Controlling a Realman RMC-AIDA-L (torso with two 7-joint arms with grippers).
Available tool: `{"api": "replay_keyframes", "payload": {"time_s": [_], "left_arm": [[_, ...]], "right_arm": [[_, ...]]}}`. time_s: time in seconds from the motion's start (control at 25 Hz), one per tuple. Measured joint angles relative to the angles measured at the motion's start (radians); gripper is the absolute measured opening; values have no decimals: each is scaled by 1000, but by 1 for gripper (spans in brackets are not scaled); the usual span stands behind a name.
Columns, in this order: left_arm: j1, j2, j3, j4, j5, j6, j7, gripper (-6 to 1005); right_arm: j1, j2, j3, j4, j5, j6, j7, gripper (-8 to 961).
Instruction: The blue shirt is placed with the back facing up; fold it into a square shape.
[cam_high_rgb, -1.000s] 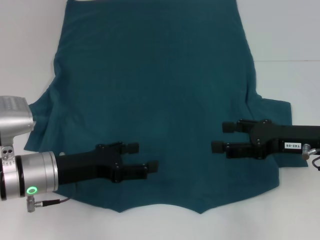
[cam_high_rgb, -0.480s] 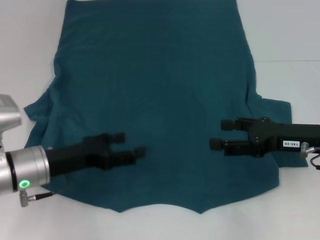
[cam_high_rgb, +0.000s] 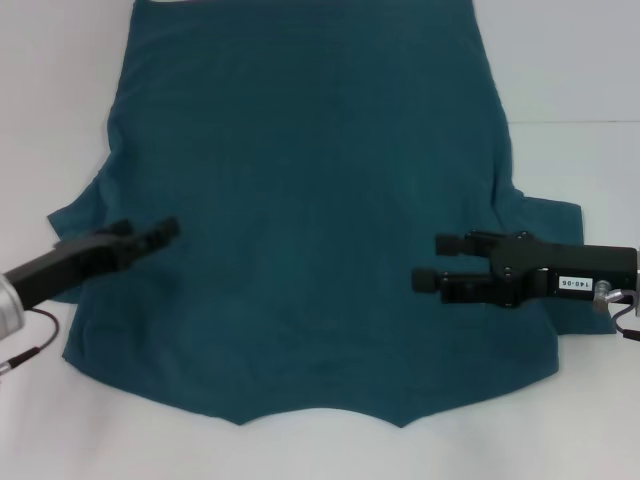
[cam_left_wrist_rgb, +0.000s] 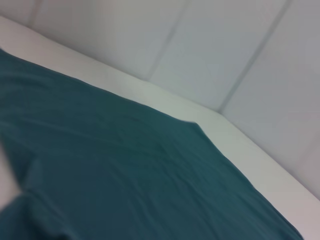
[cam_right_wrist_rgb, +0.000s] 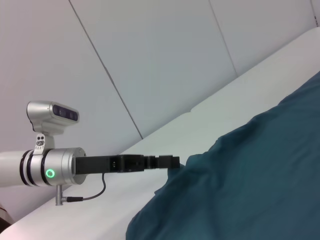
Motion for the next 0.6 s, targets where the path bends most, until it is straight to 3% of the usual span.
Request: {"api": "replay_keyframes", "payload": {"time_s": [0.24,0.6], "left_arm": [[6,1,-72,0,-1,-58,-2,933],[8,-3,-80,-5,-2,-225,-15,933]], "right_arm": [[0,4,1,0,8,0,5,929],[2,5,1,-6,10,-3,27,929]]}}
